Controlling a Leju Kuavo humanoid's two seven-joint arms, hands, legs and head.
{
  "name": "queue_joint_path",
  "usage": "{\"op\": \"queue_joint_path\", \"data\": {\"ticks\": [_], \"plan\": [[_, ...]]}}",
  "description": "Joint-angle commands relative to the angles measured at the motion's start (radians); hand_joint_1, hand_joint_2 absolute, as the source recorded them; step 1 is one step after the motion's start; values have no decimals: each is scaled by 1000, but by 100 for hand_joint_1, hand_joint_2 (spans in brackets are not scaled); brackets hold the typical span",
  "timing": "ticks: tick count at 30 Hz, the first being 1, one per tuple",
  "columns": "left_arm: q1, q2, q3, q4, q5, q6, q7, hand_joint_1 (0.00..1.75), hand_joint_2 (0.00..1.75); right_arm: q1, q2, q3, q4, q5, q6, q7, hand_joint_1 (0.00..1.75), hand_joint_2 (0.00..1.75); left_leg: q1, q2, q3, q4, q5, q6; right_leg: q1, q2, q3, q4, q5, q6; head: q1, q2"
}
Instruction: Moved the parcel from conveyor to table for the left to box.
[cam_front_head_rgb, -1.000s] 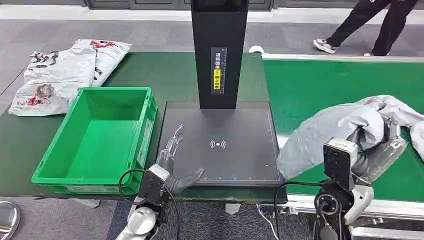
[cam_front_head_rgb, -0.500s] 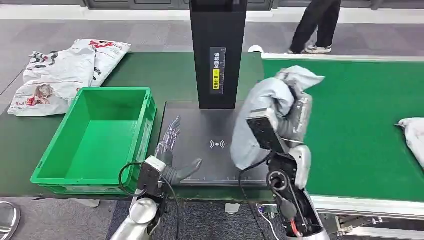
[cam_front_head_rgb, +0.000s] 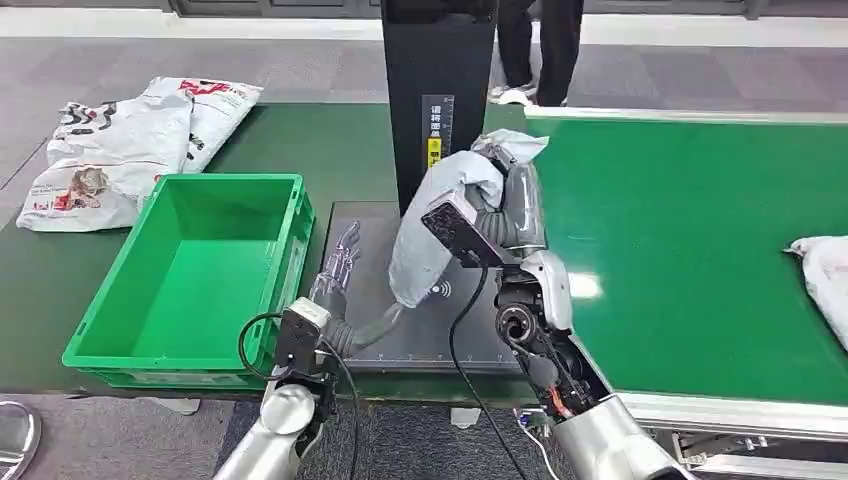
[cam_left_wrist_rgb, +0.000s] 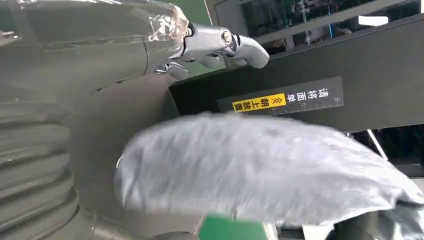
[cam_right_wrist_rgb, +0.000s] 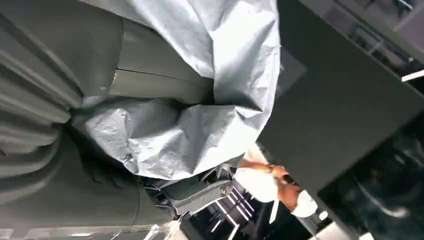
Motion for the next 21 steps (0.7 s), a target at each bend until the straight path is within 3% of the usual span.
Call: {"op": "queue_joint_path", "data": {"ticks": [1, 21], "plan": [[-16, 27, 3, 31, 5, 6, 6, 0, 175, -101, 4, 77, 210, -21, -36, -11, 0, 175, 0, 3, 2, -1, 0, 0, 0, 2, 1, -1, 0, 0, 0, 0], [-14, 29, 14, 22, 2, 12, 12, 0, 175, -88, -6, 73, 217, -49, -34, -4, 0, 175, 0, 2, 3, -1, 0, 0, 0, 2, 2, -1, 0, -1, 0, 0]]}}
